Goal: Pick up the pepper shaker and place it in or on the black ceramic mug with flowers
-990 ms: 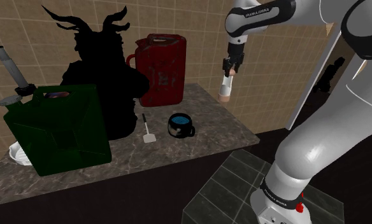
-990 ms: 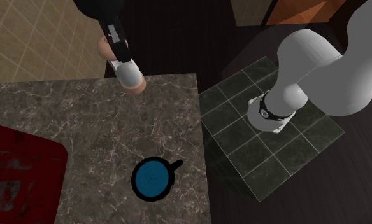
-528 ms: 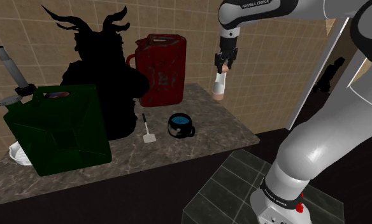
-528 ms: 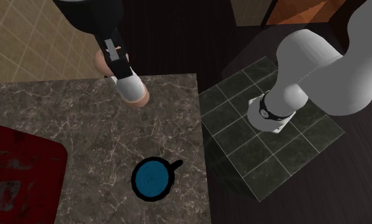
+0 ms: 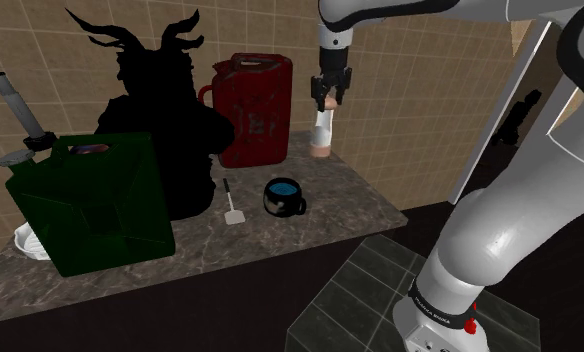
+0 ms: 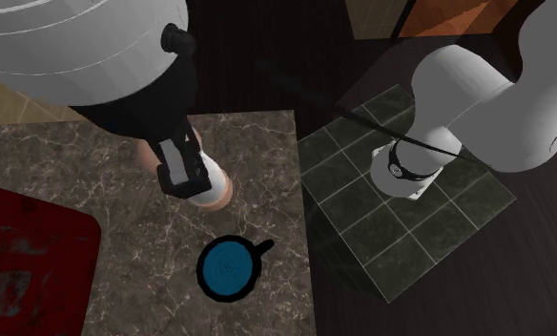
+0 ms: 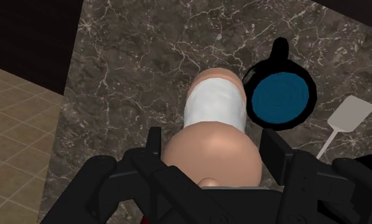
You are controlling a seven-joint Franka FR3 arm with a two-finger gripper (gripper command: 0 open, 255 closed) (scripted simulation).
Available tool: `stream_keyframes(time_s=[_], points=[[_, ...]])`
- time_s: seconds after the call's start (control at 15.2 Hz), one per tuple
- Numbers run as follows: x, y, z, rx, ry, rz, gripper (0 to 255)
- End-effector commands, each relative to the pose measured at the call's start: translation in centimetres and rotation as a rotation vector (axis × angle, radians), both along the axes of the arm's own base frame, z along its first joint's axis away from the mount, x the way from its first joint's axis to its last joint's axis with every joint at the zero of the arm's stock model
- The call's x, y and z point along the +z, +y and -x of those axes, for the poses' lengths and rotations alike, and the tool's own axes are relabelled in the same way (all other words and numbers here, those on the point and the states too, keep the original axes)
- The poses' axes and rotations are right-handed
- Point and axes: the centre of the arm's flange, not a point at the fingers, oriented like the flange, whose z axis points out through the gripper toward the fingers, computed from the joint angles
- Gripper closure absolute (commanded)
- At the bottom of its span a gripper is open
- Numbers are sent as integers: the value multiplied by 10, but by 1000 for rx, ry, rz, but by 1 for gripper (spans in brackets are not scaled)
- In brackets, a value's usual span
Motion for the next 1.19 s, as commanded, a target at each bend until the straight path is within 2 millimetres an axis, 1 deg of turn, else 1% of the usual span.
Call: stream_keyframes(time_s=[0.0, 0.4, 0.46, 1.12], points=[[8, 23, -8, -1, 0, 0, 255], [26, 97, -29, -1, 0, 0, 255], [30, 113, -34, -1, 0, 0, 255], [-22, 113, -34, -1, 0, 0, 255]])
